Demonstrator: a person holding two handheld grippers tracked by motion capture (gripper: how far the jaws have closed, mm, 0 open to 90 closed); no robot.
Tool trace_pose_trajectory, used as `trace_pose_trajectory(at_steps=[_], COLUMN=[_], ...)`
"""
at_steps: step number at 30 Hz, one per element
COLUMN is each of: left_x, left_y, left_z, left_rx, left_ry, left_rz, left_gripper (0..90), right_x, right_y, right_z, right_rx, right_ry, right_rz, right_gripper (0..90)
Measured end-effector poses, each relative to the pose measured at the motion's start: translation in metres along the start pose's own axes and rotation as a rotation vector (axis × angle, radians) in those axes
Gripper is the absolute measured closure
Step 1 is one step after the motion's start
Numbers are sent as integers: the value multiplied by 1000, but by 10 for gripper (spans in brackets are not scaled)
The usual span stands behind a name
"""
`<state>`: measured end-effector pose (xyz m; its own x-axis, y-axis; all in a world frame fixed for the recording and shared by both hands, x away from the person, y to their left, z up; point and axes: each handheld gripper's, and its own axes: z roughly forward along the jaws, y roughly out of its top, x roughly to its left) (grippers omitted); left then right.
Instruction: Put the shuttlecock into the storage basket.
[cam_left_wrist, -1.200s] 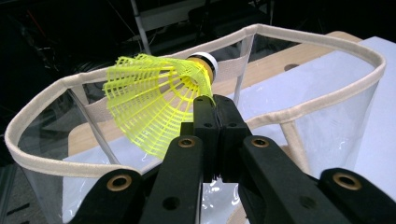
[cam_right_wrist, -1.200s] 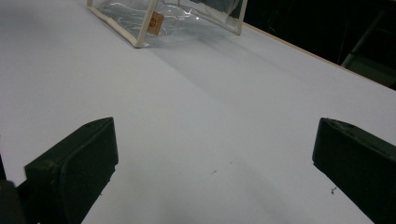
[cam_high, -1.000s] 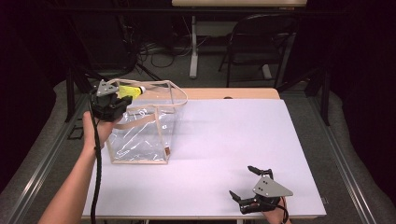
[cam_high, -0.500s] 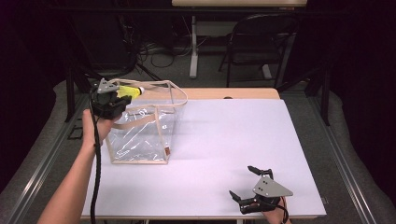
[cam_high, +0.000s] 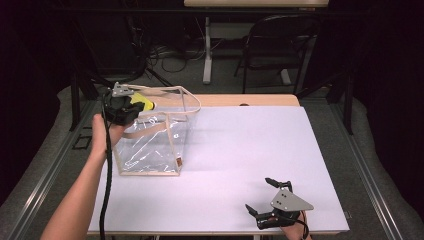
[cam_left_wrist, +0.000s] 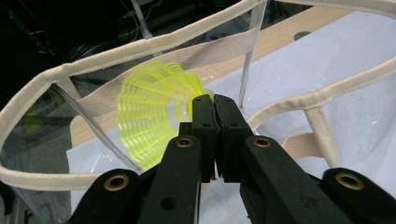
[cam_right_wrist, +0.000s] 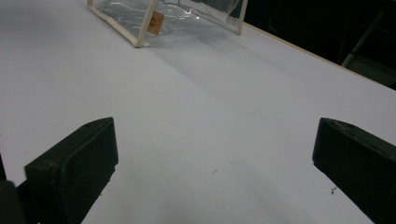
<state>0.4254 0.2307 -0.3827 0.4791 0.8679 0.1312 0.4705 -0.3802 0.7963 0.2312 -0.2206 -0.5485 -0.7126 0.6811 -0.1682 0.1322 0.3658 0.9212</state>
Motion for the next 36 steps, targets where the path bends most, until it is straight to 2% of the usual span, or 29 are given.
trace_pose_trajectory(at_steps=[29,31,33,36], left_x=[5,5,5,4], left_y=[1,1,1,1], left_z=[28,31,32,29], left_rx=[33,49,55,36], left_ry=[77,99,104,92], left_rz=[-19,-19,-12,-20], left_gripper=[890,845,735,563], right_x=[0,0,0,0], right_y=[0,0,0,0], right_z=[0,0,0,0], right_rx=[-1,-1,-1,0], right_ry=[2,3,2,2], right_rz=[0,1,0,-1], right_gripper=[0,0,0,0])
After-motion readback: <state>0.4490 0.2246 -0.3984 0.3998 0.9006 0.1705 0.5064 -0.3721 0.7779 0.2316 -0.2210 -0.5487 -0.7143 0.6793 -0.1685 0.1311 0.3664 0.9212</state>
